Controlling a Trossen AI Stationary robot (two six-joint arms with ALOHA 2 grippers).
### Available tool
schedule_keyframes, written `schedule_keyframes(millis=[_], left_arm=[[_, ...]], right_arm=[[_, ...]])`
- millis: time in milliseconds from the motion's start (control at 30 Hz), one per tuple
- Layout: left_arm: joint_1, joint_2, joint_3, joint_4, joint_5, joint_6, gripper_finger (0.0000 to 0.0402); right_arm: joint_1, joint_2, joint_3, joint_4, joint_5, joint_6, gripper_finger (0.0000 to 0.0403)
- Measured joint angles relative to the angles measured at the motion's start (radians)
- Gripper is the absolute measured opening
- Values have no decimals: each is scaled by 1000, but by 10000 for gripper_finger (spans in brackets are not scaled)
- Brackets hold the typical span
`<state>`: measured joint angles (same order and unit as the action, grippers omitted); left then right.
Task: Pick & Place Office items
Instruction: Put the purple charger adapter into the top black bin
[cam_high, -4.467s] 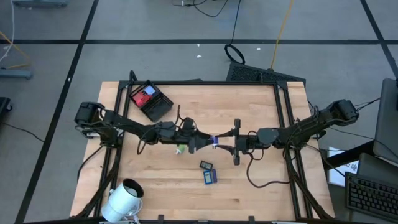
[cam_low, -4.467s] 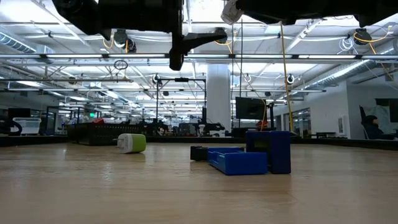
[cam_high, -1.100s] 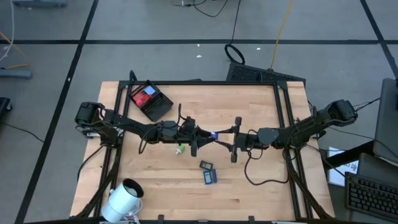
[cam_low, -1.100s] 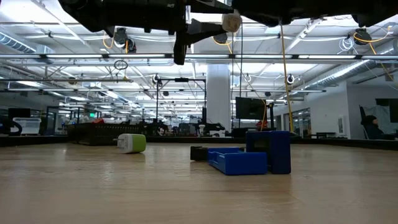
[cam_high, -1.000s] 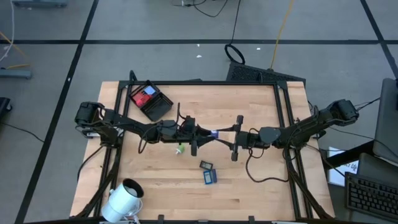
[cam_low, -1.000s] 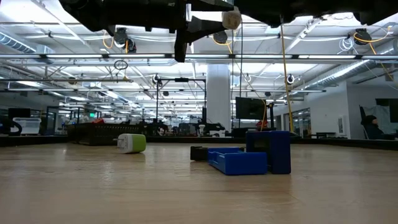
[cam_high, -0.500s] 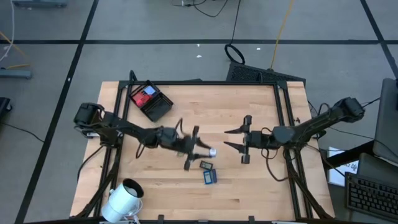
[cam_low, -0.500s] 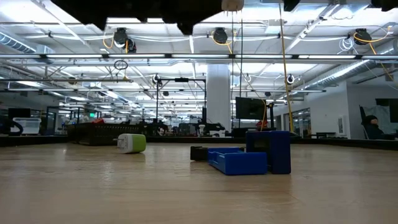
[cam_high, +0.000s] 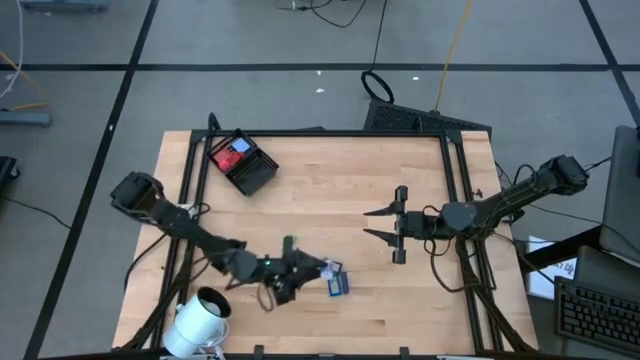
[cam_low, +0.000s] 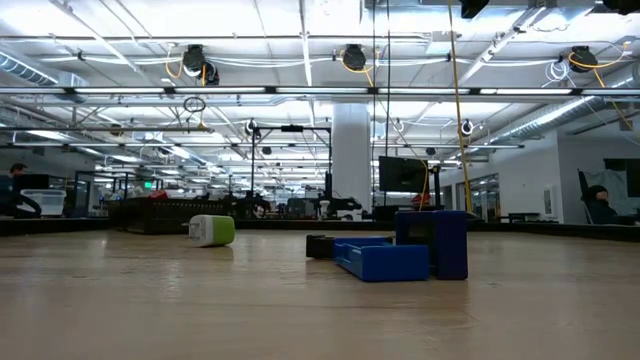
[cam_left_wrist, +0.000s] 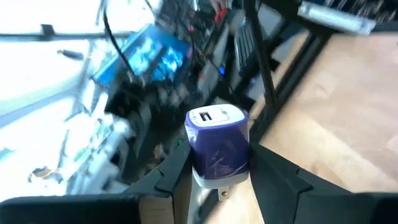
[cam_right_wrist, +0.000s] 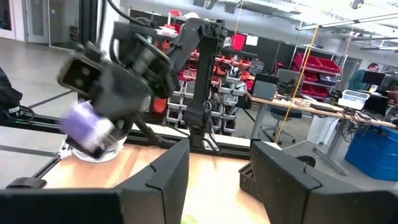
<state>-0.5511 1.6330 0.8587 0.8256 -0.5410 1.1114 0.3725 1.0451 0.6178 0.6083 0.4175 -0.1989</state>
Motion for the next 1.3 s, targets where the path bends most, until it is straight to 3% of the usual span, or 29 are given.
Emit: schedule_keyframes(millis=[233,500,633,733,867,1000,1133,1300], left_arm=[[-64,-1,68,-60,-72,70,123],[-21,-16,75,-148,-103,-225,126],[53,-78,70,-358,2,-400,123],[127,-122,19,-399,137,-515,123],[226,-179,-137,-199,285,-598,123],[318,-236,-356,100,325,-685,123],[388,-310,-550,298,195,-817,123],[429,-408,-730,466,-74,-931,123]], right_arm=[[0,0,-6,3,0,0,159],[0,0,-38,80,1,-4,155],[0,0,-39,82,1,-3,155],[0,0,-39,82,1,-3,155],[0,0,-39,79,1,-3,155],[0,0,-39,73,1,-3,155],[0,0,-39,73,1,-3,155],[0,0,-39,75,1,-3,155]])
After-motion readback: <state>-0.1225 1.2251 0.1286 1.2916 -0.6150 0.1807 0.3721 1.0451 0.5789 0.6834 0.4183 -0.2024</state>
